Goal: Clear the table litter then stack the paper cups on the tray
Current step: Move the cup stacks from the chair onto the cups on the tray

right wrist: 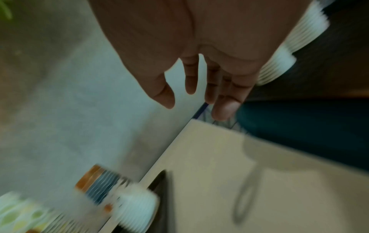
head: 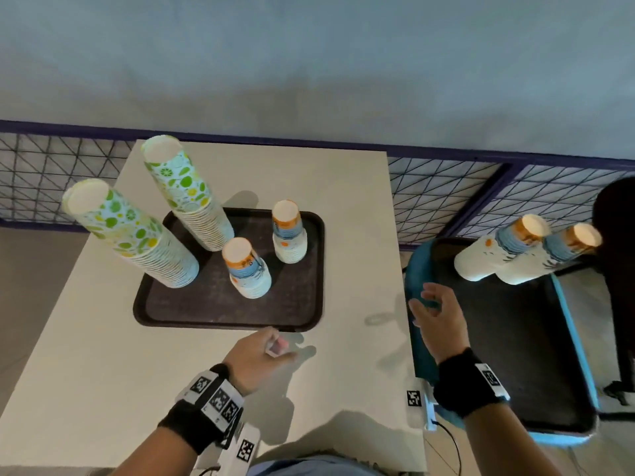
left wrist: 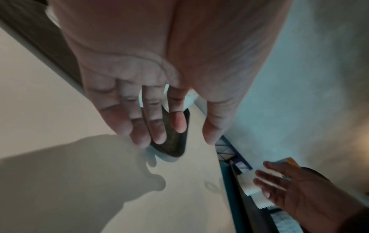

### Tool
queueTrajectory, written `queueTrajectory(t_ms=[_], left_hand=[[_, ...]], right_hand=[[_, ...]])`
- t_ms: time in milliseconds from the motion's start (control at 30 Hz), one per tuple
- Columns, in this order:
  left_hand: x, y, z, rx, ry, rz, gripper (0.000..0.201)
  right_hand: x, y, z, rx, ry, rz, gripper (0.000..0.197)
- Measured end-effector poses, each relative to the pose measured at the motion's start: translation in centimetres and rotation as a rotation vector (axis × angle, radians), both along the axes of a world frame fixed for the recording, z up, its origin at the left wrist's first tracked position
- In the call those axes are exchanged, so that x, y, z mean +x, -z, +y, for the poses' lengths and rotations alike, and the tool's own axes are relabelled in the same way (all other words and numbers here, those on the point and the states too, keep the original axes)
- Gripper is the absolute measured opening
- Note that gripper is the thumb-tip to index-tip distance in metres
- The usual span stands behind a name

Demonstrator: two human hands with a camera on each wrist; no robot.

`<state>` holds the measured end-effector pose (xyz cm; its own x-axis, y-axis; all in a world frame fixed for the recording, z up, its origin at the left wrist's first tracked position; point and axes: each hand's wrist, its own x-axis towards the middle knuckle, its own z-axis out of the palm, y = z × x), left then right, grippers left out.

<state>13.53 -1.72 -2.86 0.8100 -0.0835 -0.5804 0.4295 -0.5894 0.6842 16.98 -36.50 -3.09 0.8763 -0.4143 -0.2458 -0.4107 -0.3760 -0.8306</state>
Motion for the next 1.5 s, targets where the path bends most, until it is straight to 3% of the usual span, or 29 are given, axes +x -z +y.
queueTrajectory(t_ms=[167, 233, 367, 500, 700, 767, 867, 967, 1100, 1233, 1300, 1500], left_hand=[[2.6, -2.6, -9.2, -0.124, 0.140, -0.088, 0.053], [4.2, -3.8, -13.3, -0.156, 0.191, -0.154, 0.045], [7.8, -7.0, -21.7, -0.171, 0.281, -0.330, 0.061], [11.3, -9.5, -29.5, -0.122, 0.367, -0.483, 0.073], [15.6, -10.7, -37.0, 0.088, 0.570, -0.645, 0.078], [16.5, -10.1, -38.4, 0.200, 0.653, -0.641, 0.082], [17.0, -8.9, -39.7, 0.317, 0.721, -0.583, 0.087], [16.7, -8.1, -40.2, 0.254, 0.709, -0.565, 0.082], [15.7, -7.9, -40.3, 0.175, 0.601, -0.613, 0.058], [15.3, -7.9, -39.9, 0.157, 0.566, -0.590, 0.055], [15.3, -7.7, -39.5, 0.107, 0.538, -0.585, 0.057], [14.7, -6.0, -38.7, -0.043, 0.436, -0.471, 0.090]], right_hand=[[-2.4, 1.7, -9.5, -0.029, 0.188, 0.078, 0.037], [-2.1, 2.4, -12.6, -0.010, 0.234, 0.094, 0.040], [0.1, 2.1, -16.4, 0.037, 0.236, 0.146, 0.056], [3.1, 1.6, -18.1, 0.034, 0.116, 0.147, 0.076], [6.9, 1.6, -19.4, 0.109, 0.097, 0.139, 0.092], [7.6, 1.8, -19.7, 0.144, 0.113, 0.131, 0.095], [8.3, 2.2, -19.9, 0.195, 0.086, 0.071, 0.082], [8.9, 2.7, -19.6, 0.218, 0.036, 0.012, 0.084], [9.4, 3.7, -19.5, 0.251, 0.017, 0.014, 0.097], [9.5, 4.0, -19.5, 0.243, 0.026, -0.029, 0.084], [9.4, 4.1, -19.5, 0.270, -0.005, -0.037, 0.074], [7.4, 4.6, -19.4, 0.300, -0.008, -0.042, 0.082]])
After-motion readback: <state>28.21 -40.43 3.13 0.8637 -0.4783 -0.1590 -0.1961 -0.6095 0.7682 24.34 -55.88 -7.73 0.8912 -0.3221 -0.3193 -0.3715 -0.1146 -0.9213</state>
